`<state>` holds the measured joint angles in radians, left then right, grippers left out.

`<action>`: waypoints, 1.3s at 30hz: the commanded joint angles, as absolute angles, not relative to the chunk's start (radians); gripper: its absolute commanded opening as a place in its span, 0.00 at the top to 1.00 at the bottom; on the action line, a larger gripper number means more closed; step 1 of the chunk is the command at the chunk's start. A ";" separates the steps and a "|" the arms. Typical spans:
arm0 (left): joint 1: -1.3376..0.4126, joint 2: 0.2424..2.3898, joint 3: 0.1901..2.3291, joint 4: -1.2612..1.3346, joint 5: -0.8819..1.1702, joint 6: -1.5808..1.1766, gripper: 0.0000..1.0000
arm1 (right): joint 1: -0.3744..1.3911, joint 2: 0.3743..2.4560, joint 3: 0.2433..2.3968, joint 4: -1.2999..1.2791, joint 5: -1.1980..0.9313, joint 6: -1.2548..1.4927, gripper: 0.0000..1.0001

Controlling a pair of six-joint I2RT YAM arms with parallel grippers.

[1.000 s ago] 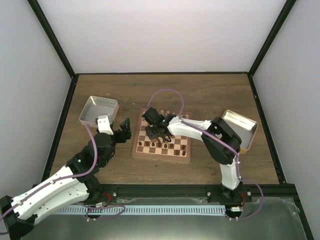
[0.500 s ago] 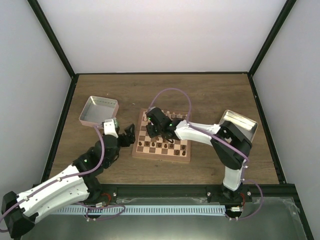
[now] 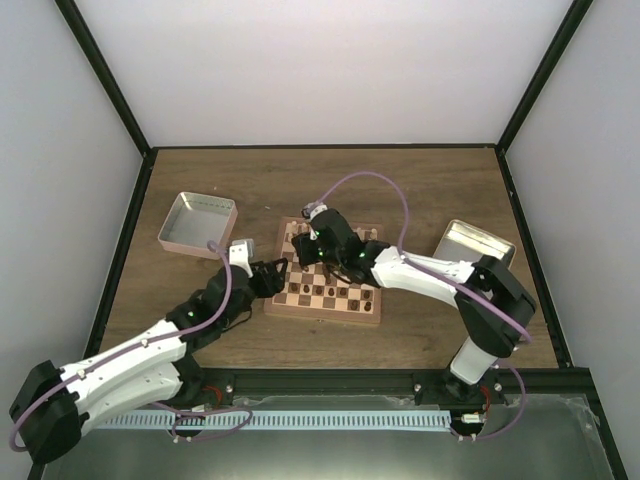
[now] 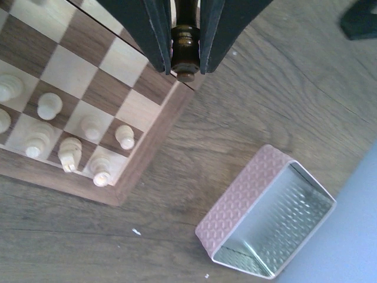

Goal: Set up the chess pieces on the board
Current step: Pick up the chess piece from the chessboard.

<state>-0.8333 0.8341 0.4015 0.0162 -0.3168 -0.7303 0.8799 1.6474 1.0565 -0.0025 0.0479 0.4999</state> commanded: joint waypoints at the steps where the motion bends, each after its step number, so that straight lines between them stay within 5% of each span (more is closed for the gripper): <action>1: -0.806 0.866 0.380 0.130 -0.195 -0.750 0.27 | 0.864 1.616 1.059 0.056 -0.017 0.581 0.93; 25: -0.703 1.148 0.464 0.338 0.134 -0.644 0.25 | 0.793 1.589 1.050 0.009 -0.174 0.775 0.92; 39: -0.699 1.187 0.527 0.222 0.155 -0.578 0.63 | 0.793 1.592 1.055 0.010 -0.165 0.822 0.92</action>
<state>-0.7048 1.1786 0.4950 0.2420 0.1425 -0.6128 0.7952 1.6123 1.0462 0.0071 -0.1673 0.7994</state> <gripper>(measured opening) 0.417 0.126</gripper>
